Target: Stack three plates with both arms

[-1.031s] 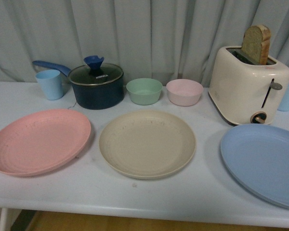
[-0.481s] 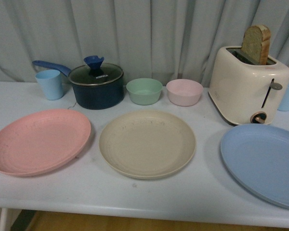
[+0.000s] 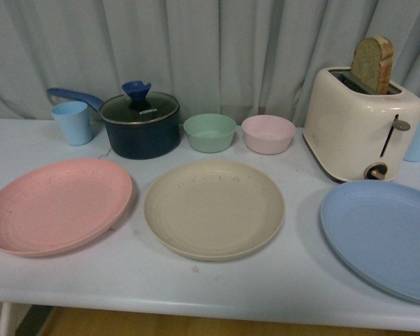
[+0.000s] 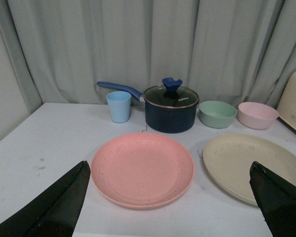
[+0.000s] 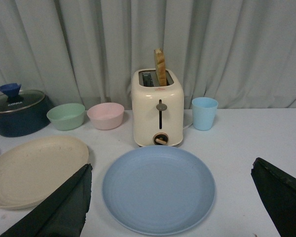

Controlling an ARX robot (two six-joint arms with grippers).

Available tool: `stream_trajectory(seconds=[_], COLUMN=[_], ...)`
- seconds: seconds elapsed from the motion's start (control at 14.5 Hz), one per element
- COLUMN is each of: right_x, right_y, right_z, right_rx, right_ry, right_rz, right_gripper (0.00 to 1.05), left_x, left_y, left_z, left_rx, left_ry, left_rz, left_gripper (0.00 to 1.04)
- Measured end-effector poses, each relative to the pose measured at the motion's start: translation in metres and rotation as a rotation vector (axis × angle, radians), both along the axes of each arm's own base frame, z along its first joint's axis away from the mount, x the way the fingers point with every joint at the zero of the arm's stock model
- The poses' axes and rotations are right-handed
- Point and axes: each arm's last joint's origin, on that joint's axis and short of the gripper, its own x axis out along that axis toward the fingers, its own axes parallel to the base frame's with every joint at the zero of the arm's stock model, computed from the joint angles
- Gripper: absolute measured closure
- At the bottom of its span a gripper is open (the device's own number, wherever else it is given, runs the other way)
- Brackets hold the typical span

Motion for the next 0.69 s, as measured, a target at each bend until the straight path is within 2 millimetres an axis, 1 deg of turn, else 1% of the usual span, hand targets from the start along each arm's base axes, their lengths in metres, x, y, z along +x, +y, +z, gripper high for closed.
stream_trajectory(seconds=[0.69], right_x=[0.0], right_y=[0.0], right_z=[0.0], right_rx=[0.0], right_ry=[0.0], right_rz=[0.0], right_gripper=[0.06], left_x=[0.0], left_y=[0.0], left_z=[0.0], left_rx=[0.0], left_ry=[0.0], left_rz=[0.0], left_gripper=[0.07])
